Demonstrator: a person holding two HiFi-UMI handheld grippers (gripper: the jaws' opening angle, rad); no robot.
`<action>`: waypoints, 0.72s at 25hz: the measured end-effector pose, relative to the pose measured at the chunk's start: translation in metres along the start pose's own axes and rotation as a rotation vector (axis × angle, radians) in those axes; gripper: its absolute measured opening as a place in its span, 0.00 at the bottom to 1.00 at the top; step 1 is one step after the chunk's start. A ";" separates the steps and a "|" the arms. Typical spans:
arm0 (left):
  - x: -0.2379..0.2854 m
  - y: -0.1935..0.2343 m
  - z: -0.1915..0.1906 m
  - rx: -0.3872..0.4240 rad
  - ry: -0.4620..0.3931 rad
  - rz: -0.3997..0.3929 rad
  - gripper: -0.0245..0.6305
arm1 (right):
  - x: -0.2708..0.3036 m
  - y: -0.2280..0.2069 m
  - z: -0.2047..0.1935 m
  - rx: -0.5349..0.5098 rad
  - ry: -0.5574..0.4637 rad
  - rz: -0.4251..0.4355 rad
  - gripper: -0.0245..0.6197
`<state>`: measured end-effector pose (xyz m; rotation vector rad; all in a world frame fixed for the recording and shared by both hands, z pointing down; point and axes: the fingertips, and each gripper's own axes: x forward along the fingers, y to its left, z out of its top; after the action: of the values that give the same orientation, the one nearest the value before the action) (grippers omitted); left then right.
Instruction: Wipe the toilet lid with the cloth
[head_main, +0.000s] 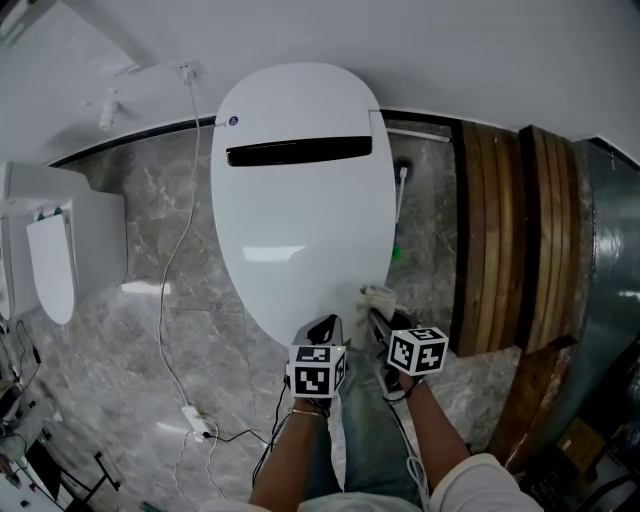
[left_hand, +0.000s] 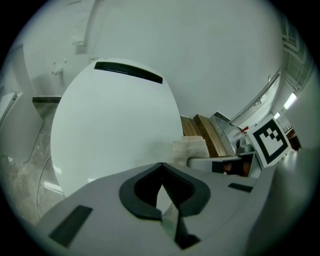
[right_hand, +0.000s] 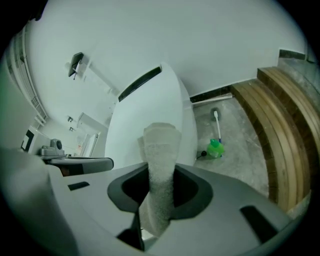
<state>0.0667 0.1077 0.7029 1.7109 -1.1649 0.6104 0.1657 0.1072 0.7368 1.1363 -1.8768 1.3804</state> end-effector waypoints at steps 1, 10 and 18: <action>-0.007 0.004 0.004 -0.004 -0.014 0.009 0.06 | -0.003 0.007 0.003 0.000 -0.008 0.007 0.19; -0.097 -0.003 0.080 0.048 -0.158 0.018 0.06 | -0.049 0.099 0.059 -0.059 -0.085 0.062 0.19; -0.209 -0.039 0.123 0.187 -0.283 0.002 0.06 | -0.142 0.180 0.106 -0.118 -0.227 0.099 0.19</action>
<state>0.0013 0.0912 0.4673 2.0042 -1.3399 0.5023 0.0861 0.0727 0.4995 1.1961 -2.1702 1.2162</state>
